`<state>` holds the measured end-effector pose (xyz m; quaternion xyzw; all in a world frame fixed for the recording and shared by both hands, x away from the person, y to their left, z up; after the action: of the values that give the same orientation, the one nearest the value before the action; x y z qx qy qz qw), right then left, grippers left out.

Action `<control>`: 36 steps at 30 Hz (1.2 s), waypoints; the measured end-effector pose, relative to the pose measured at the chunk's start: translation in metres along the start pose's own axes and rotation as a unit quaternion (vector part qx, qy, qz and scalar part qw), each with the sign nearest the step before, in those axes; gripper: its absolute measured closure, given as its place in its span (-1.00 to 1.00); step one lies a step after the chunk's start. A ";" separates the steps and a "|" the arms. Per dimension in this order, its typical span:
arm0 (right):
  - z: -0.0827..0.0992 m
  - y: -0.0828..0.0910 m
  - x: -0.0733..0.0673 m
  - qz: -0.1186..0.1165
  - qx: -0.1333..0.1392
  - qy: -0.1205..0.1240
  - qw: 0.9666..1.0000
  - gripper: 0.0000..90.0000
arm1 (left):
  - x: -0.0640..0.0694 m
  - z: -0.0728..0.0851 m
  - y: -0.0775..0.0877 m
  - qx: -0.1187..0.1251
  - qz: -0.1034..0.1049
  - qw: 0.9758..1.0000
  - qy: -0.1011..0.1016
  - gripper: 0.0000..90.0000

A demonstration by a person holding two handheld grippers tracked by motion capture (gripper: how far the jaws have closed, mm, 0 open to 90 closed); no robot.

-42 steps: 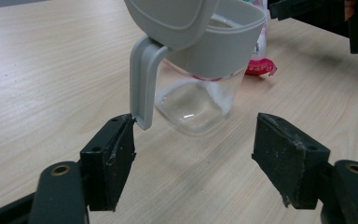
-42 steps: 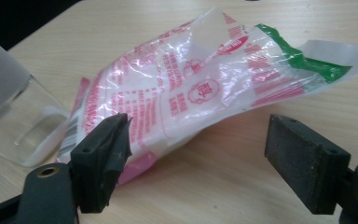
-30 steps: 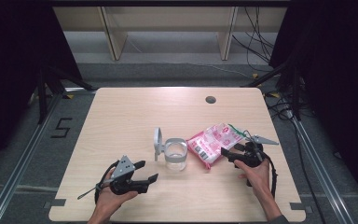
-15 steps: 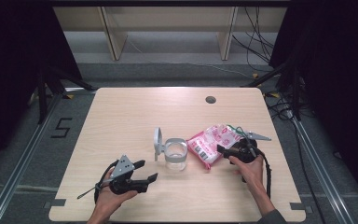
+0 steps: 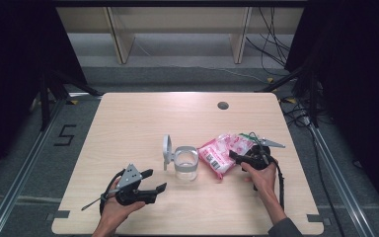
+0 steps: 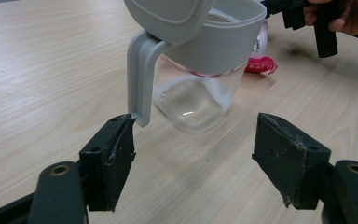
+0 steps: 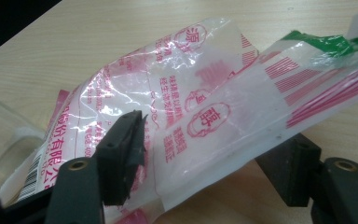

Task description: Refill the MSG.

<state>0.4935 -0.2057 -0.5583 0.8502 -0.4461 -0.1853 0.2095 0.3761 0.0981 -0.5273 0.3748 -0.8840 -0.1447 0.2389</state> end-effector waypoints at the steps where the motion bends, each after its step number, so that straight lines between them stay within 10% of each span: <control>1: 0.001 0.001 0.000 0.002 -0.004 0.002 1.000 -0.18 | 0.000 0.000 0.001 -0.001 -0.005 1.000 -0.001 -0.37; 5: 0.001 -0.002 -0.001 -0.002 -0.004 -0.010 1.000 -0.15 | 0.000 0.000 0.000 0.000 0.000 1.000 0.000 -0.37; 6: 0.002 -0.002 -0.006 -0.002 -0.016 -0.045 0.999 -0.15 | 0.000 0.000 0.000 0.000 0.000 1.000 0.000 -0.37; 8: 0.002 -0.003 0.000 0.004 -0.010 -0.014 1.000 -0.13 | -0.001 0.001 0.000 -0.003 -0.004 1.000 -0.002 -0.37; 14: 0.001 -0.005 -0.006 0.004 -0.016 -0.039 0.999 0.02 | 0.000 0.001 0.000 -0.003 -0.001 1.000 -0.003 -0.37; 26: -0.004 -0.008 0.000 0.002 0.016 -0.005 1.000 0.86 | 0.000 -0.001 0.001 0.002 -0.004 1.000 -0.001 -0.37; 32: -0.004 -0.004 -0.005 0.007 0.003 -0.002 1.000 0.95 | -0.001 -0.001 0.002 -0.001 -0.004 1.000 -0.006 -0.37; 36: -0.015 0.001 -0.006 0.009 0.029 0.044 0.999 0.97 | -0.002 -0.001 0.003 0.001 -0.009 1.000 -0.003 -0.37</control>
<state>0.4972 -0.1980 -0.5441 0.8591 -0.4492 -0.1333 0.2057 0.3761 0.1021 -0.5257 0.3826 -0.8815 -0.1472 0.2343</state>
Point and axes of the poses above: each handheld gripper's, and its own axes: y roughly backward along the jaws, z roughly out of its underside, x roughly to its right, the point moved 9 cm from there along -y, roughly forward along the jaws, and after that the axes turned 12 degrees about y, right-handed, at the moved point
